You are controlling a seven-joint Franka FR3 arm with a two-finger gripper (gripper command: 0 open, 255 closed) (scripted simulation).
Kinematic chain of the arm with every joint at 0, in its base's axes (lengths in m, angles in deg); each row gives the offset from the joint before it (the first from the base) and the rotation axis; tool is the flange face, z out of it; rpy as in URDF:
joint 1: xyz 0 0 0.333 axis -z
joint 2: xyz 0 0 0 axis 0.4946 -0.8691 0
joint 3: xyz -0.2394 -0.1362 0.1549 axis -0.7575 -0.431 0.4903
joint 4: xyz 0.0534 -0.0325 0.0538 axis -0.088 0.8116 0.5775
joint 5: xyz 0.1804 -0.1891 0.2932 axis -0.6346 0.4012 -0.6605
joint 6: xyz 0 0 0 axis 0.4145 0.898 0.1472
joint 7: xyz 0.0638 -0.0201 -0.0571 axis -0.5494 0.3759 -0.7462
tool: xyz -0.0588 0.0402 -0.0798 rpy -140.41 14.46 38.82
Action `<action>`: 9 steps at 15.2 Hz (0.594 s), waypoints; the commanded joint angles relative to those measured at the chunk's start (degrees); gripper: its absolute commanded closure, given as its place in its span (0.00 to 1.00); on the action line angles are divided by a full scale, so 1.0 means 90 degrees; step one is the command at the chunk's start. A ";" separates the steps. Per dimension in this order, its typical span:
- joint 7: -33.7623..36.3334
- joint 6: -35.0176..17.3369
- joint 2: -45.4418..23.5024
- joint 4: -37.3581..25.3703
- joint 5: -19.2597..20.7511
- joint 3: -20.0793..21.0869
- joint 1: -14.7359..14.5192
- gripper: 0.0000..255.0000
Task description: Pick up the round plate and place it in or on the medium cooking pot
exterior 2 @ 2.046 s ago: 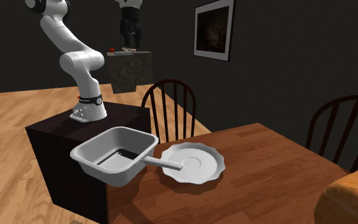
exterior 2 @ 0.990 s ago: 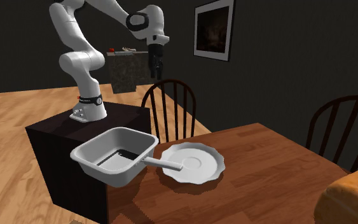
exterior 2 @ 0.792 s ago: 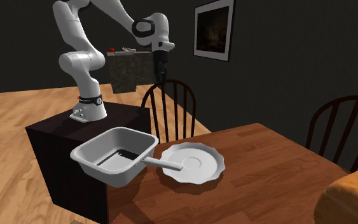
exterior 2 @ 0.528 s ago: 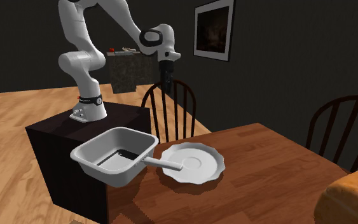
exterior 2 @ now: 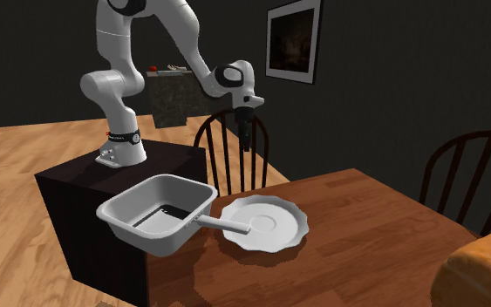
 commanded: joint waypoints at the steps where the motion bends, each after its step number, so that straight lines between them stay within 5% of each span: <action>1: 0.0372 0.0066 -0.0579 -0.0418 0.0510 -0.0119 -0.0163 0.00; 9: 0.1088 0.0315 -0.2681 -0.2231 0.1770 -0.0697 -0.0794 0.00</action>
